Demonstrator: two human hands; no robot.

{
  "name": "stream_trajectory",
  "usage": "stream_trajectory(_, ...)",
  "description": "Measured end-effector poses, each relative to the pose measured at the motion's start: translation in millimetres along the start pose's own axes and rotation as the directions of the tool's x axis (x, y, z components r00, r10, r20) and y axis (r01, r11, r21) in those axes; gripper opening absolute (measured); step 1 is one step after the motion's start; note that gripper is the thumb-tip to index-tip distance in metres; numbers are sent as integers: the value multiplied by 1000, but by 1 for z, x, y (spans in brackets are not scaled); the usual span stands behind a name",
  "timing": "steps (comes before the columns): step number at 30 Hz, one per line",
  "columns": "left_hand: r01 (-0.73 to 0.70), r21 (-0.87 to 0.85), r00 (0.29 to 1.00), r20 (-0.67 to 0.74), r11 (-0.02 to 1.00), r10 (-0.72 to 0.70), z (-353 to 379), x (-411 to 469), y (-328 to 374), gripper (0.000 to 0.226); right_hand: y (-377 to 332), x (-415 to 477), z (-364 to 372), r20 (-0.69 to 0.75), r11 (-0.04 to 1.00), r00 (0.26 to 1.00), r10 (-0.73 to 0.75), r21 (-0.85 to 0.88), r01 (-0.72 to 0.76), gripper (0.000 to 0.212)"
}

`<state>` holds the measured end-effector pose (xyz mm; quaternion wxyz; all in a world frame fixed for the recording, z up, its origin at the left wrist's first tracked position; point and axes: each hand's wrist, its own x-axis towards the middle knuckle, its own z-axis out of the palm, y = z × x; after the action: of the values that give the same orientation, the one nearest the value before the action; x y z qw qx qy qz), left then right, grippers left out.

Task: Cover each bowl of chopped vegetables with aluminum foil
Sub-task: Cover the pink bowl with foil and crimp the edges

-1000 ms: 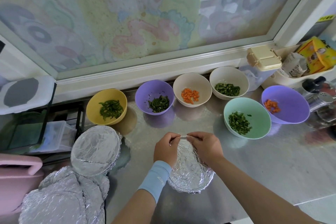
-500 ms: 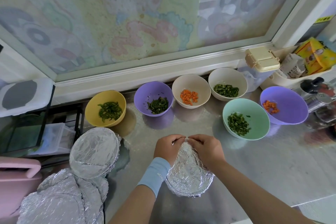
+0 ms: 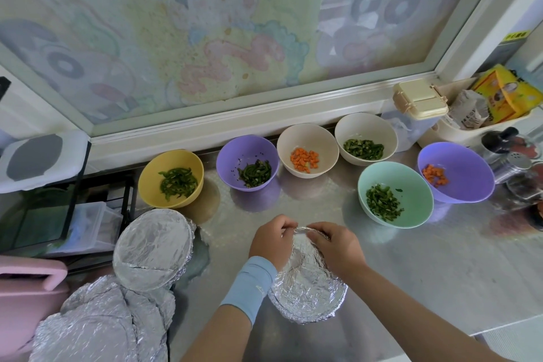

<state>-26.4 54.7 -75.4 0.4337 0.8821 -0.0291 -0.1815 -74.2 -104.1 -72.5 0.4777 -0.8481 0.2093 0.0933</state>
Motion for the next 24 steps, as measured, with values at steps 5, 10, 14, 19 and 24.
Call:
stream_trajectory(5,-45,-38,999,16,998,46,7,1,4,17,-2,-1,-1,19,995,1000,9,98,-10,13)
stream_trajectory(10,-32,-38,998,-62,999,29,12,-3,3,14,-5,2,-3,51,996,999,1,93,-6,12)
stream_trajectory(14,-4,-21,991,-135,1000,1,11,-9,4,14,-2,5,-2,-13,1000,1000,-17,-26,16,20)
stream_trajectory(19,-155,78,974,-156,985,166,9,-9,-1,23,7,5,7,-194,979,964,-184,-118,163,8)
stream_trajectory(24,-248,156,941,-197,956,276,19,-7,-2,23,7,7,10,-193,977,961,-199,-109,181,8)
